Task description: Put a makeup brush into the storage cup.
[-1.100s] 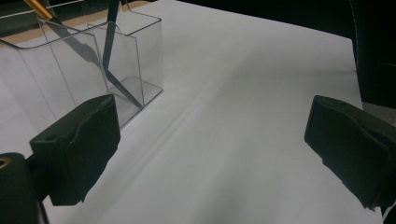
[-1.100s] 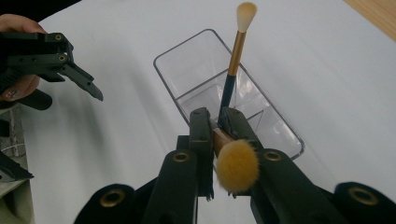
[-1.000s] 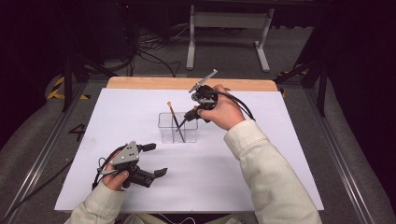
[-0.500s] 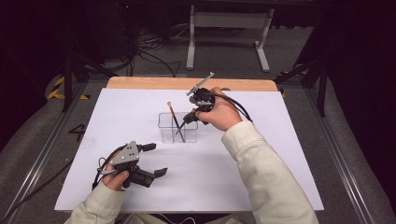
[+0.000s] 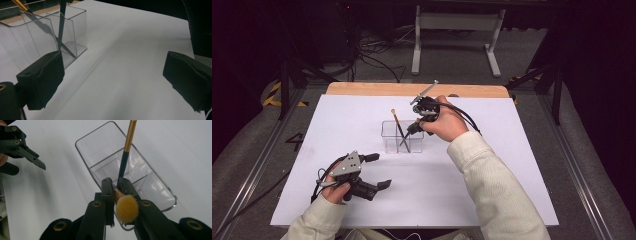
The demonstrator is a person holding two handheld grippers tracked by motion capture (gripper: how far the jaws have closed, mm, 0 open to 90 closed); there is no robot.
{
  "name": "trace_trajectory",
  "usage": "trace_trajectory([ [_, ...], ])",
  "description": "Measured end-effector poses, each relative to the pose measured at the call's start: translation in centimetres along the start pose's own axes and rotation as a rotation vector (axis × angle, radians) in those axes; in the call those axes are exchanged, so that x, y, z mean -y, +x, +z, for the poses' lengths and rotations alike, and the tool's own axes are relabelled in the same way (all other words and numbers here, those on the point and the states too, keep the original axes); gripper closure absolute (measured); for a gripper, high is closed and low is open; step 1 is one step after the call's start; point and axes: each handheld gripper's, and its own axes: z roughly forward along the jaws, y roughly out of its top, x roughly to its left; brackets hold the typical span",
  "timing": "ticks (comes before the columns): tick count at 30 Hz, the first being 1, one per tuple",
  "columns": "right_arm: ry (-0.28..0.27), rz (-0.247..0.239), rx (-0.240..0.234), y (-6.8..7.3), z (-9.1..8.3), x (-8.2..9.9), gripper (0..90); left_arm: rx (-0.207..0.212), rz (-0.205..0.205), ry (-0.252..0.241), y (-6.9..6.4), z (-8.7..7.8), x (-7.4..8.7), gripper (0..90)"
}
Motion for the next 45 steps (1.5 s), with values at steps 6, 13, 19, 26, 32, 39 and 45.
trace_trajectory([
  [6,-0.055,0.005,-0.001,0.0,-0.4,0.3,61.3,-0.001,0.0,0.0,0.0,0.0,0.0,4.3],
  [13,-0.206,-0.001,0.044,0.4,-2.0,1.7,32.8,-0.005,-0.004,-0.002,0.1,0.0,0.1,4.3],
  [19,-0.331,-0.042,0.078,1.2,-4.6,3.4,26.7,-0.01,-0.005,0.002,0.2,0.0,0.1,4.2],
  [26,-0.444,-0.071,0.128,2.0,-7.4,6.2,25.9,-0.017,-0.01,-0.003,0.2,-0.3,0.0,4.0],
  [32,-0.5,-0.078,0.152,2.7,-8.8,8.4,25.6,-0.022,-0.015,-0.011,0.4,-0.6,0.0,3.8],
  [39,-0.575,-0.113,0.195,3.8,-10.1,10.8,24.9,-0.015,-0.022,-0.034,0.4,-1.2,0.0,3.5],
  [45,-0.631,-0.101,0.207,3.8,-10.8,13.2,24.9,-0.011,-0.03,-0.041,0.4,-1.6,0.0,3.3],
])
